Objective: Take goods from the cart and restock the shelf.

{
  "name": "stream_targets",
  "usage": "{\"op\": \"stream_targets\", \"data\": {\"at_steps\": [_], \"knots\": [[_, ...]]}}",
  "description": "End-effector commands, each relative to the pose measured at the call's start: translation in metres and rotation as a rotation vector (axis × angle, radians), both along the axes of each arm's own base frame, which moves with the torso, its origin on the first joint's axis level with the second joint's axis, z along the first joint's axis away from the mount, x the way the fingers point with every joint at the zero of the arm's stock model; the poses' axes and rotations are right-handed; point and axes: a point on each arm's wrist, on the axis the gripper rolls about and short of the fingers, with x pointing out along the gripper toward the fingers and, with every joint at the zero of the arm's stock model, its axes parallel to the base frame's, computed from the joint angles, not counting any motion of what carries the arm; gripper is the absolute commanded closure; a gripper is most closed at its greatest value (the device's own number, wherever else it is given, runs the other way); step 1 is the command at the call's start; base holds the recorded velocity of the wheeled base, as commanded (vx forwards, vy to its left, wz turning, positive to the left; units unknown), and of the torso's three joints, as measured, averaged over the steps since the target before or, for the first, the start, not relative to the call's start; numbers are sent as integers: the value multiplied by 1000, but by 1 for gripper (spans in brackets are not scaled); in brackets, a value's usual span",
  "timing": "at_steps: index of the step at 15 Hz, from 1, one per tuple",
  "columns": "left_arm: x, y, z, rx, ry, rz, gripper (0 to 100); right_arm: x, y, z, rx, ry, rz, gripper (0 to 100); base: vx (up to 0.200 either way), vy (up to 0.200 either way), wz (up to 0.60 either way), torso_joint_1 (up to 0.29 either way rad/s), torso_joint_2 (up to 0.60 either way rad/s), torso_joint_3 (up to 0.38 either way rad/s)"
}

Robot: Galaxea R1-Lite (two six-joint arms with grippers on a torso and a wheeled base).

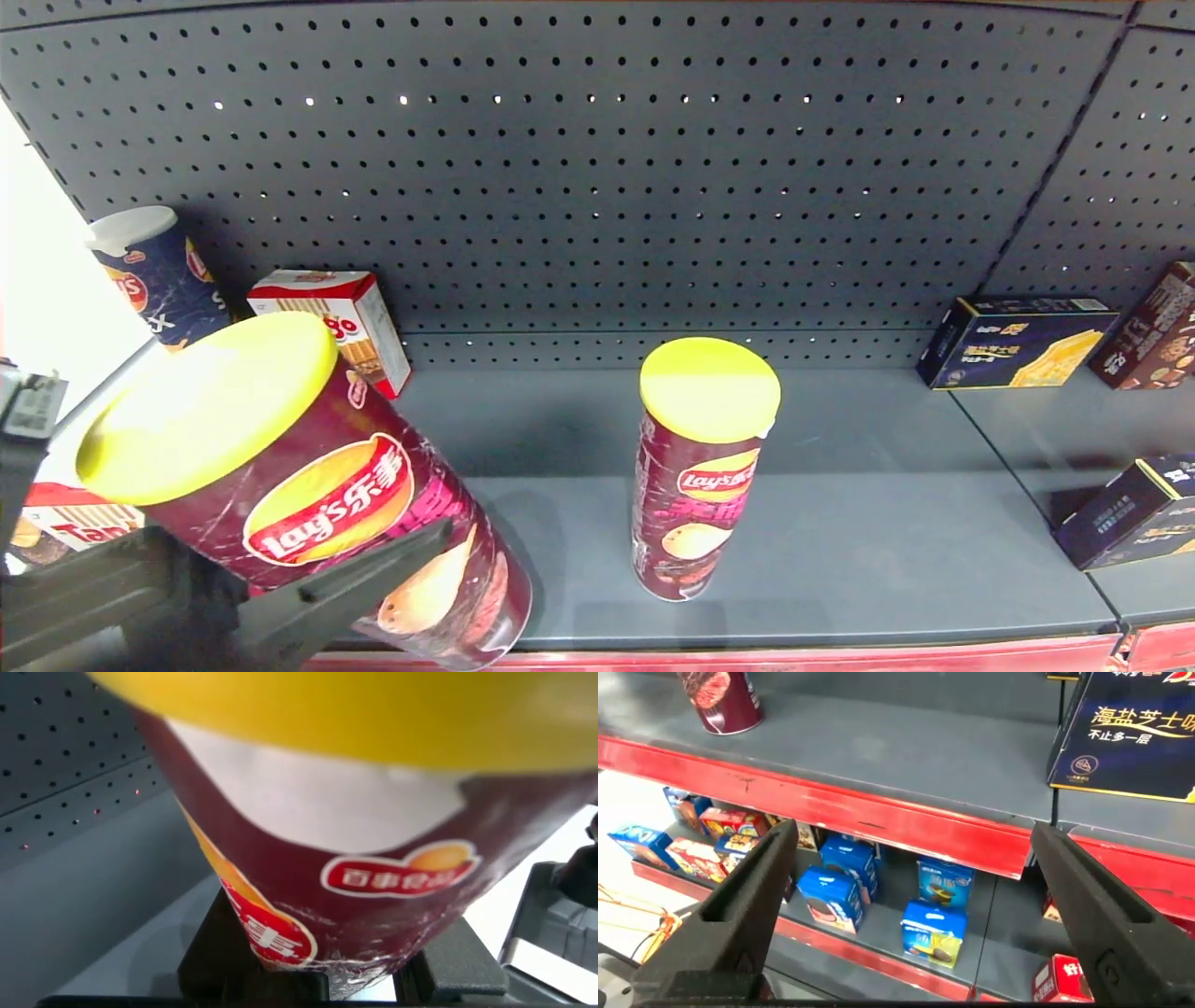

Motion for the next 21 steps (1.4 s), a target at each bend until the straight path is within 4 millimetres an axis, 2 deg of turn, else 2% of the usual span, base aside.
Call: {"op": "stream_targets", "data": {"at_steps": [1, 9, 12, 15, 21], "knots": [[21, -13, -5, 40, 47, 16, 100, 0, 0, 0, -1, 0, 0, 0, 0, 0, 0, 0, 0, 0], [97, -49, 1, 148, 66, 71, 100, 0, 0, 0, -2, 2, 0, 0, 0, 0, 0, 0, 0, 0], [135, -46, 1, 186, 15, 33, 100, 0, 0, 0, -2, 2, 1, 0, 0, 0, 0, 0, 0, 0], [167, -53, 7, 170, -13, -5, 100, 0, 0, 0, -2, 2, 1, 0, 0, 0, 0, 0, 0, 0], [207, -69, 9, 209, -22, -60, 100, 0, 0, 0, -2, 2, 1, 0, 0, 0, 0, 0, 0, 0]]}}
